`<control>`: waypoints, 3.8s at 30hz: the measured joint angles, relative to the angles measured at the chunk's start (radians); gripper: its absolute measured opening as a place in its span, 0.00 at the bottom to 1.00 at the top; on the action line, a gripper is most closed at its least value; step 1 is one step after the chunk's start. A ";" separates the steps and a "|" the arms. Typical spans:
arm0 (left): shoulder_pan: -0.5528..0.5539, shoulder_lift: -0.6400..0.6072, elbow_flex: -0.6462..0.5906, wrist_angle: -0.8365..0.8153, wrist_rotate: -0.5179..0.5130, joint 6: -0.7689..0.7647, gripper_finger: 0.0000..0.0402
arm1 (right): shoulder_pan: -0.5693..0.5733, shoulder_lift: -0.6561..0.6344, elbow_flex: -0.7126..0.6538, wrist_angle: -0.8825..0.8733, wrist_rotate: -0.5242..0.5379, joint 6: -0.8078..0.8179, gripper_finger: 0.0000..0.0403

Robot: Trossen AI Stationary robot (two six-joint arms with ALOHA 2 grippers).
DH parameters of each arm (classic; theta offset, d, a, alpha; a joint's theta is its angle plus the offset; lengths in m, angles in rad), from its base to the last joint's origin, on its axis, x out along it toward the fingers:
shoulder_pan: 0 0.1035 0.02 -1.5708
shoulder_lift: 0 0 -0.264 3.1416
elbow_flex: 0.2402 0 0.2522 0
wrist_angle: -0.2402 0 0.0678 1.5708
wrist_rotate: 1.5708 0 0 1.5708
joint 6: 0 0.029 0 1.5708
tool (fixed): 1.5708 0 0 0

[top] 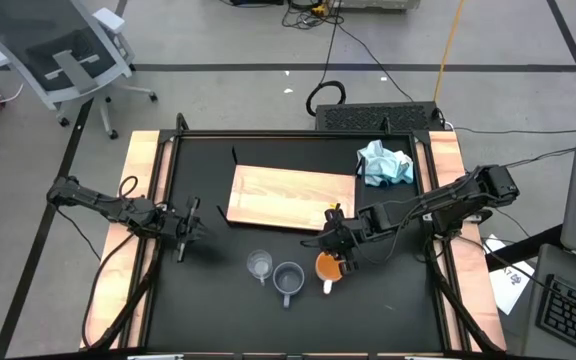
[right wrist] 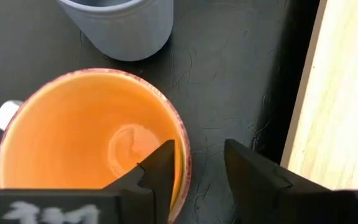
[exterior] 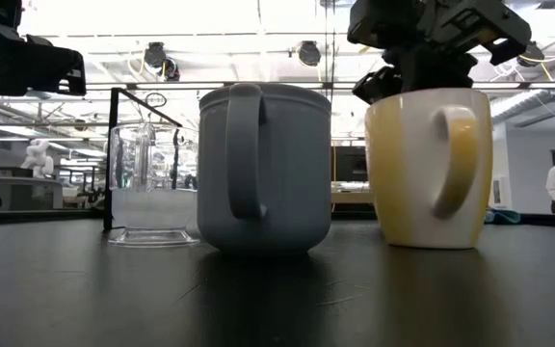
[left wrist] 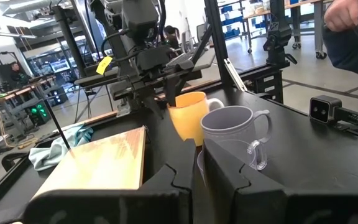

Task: Stack small to large cups/mugs on shelf
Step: Put the yellow mug on the shelf

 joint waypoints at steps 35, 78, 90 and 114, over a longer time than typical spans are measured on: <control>0.000 0.000 0.000 -0.002 0.000 0.000 0.08 | -0.031 -0.121 -0.001 0.103 0.003 -0.060 0.02; 0.000 0.000 0.000 -0.001 0.000 0.000 0.08 | 0.002 -0.594 -0.070 0.091 0.132 0.017 0.02; 0.000 0.000 0.000 0.000 0.000 0.000 0.08 | 0.036 -0.708 -0.227 0.214 0.186 0.028 0.02; 0.000 0.000 0.000 0.000 -0.001 0.000 0.08 | -0.049 -0.548 -0.259 0.460 0.089 -0.067 0.02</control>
